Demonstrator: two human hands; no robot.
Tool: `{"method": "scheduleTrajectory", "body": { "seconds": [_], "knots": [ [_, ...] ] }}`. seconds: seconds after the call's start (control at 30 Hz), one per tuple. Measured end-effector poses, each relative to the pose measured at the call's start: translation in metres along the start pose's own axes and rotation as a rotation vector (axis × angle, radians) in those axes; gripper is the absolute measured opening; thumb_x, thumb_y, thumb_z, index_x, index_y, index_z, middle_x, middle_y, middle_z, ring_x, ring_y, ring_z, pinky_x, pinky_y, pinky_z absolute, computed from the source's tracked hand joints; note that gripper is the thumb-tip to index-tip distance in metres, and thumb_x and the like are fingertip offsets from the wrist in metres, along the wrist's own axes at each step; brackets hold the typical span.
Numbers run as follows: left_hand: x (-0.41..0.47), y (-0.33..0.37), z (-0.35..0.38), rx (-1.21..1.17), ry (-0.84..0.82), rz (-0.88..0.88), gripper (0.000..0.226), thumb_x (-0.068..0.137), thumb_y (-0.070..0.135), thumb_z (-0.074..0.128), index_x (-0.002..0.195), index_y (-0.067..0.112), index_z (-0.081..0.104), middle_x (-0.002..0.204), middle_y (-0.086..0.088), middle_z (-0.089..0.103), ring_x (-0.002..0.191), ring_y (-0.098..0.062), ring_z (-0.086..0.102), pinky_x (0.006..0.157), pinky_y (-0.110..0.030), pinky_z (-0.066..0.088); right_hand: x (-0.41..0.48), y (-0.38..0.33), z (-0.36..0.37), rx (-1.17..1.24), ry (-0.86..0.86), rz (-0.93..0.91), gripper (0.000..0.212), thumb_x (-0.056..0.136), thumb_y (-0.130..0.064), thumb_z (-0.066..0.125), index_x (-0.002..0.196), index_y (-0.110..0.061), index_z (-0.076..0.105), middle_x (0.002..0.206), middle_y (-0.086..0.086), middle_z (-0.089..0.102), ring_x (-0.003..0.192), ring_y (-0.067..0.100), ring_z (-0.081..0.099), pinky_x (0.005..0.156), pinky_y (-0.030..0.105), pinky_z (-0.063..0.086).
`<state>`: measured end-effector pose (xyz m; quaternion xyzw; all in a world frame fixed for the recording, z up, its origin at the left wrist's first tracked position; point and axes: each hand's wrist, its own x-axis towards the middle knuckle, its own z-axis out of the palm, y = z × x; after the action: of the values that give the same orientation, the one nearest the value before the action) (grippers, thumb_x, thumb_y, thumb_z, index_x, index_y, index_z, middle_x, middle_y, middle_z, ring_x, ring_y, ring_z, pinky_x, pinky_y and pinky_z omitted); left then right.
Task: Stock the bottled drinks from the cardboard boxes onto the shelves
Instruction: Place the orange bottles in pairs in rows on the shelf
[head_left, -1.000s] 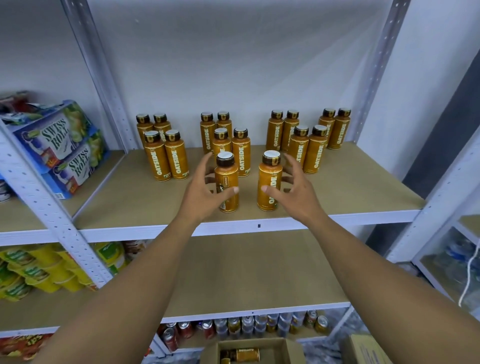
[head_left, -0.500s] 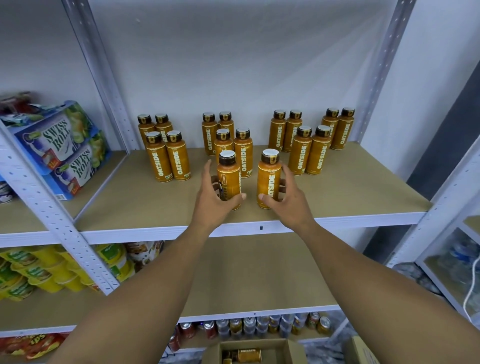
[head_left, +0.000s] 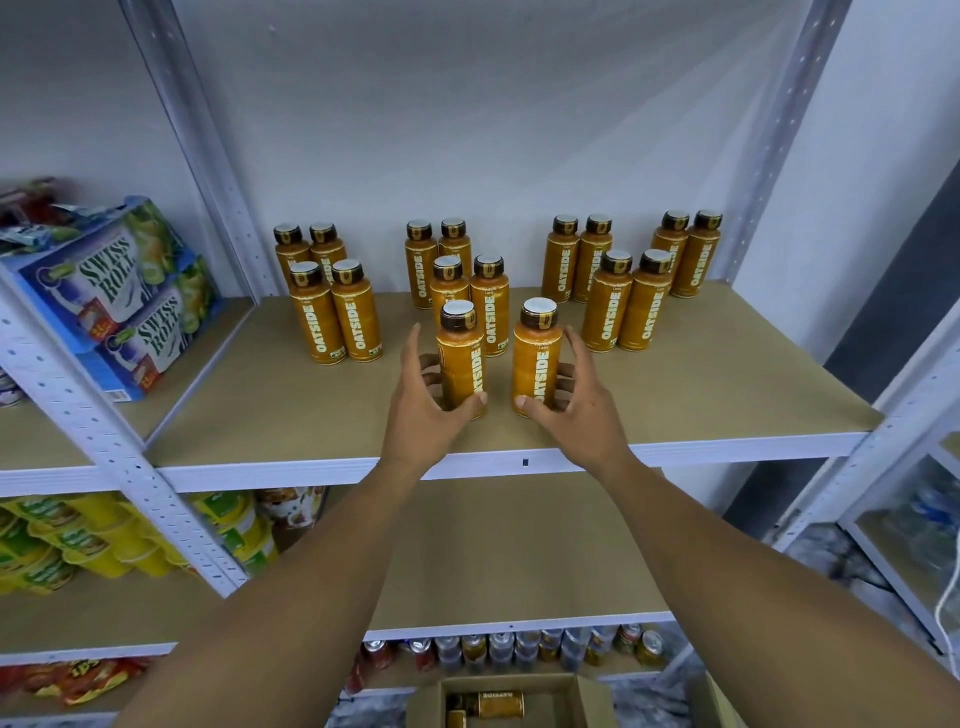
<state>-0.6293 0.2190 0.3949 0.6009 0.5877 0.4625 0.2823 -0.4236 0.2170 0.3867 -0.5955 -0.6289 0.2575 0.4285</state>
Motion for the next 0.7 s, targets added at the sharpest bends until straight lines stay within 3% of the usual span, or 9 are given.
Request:
{"method": "scheduleTrajectory", "body": {
  "seconds": [0.13, 0.33, 0.7],
  "knots": [
    [-0.0017, -0.0020, 0.0020, 0.038, 0.023, 0.019, 0.113, 0.080, 0.037, 0.087, 0.159, 0.043, 0.006, 0.149, 0.001, 0.050, 0.128, -0.019, 0.055, 0.102, -0.046, 0.054, -0.0004, 0.0036, -0.0014, 0.027, 0.023, 0.003, 0.099, 0.086, -0.041, 0.080, 0.159, -0.040, 0.012, 0.152, 0.001, 0.049, 0.127, 0.018, 0.058, 0.097, 0.030, 0.048],
    [-0.0034, -0.0042, 0.0015, 0.005, -0.040, 0.044, 0.109, 0.085, 0.027, 0.083, 0.160, 0.042, 0.005, 0.152, 0.000, 0.052, 0.133, -0.018, 0.055, 0.108, -0.047, 0.051, -0.0023, 0.0058, -0.0020, 0.021, 0.014, -0.036, 0.087, 0.088, -0.038, 0.078, 0.156, -0.038, 0.024, 0.149, 0.000, 0.053, 0.126, 0.018, 0.059, 0.099, 0.031, 0.051],
    [-0.0044, -0.0020, -0.0009, -0.037, -0.181, 0.074, 0.108, 0.087, 0.026, 0.082, 0.160, 0.044, 0.003, 0.159, -0.001, 0.045, 0.138, -0.021, 0.052, 0.110, -0.046, 0.048, -0.0022, 0.0060, -0.0008, 0.019, -0.025, -0.073, 0.087, 0.085, -0.040, 0.080, 0.155, -0.036, 0.028, 0.147, 0.000, 0.055, 0.123, 0.014, 0.059, 0.098, 0.030, 0.053]
  ]
}}
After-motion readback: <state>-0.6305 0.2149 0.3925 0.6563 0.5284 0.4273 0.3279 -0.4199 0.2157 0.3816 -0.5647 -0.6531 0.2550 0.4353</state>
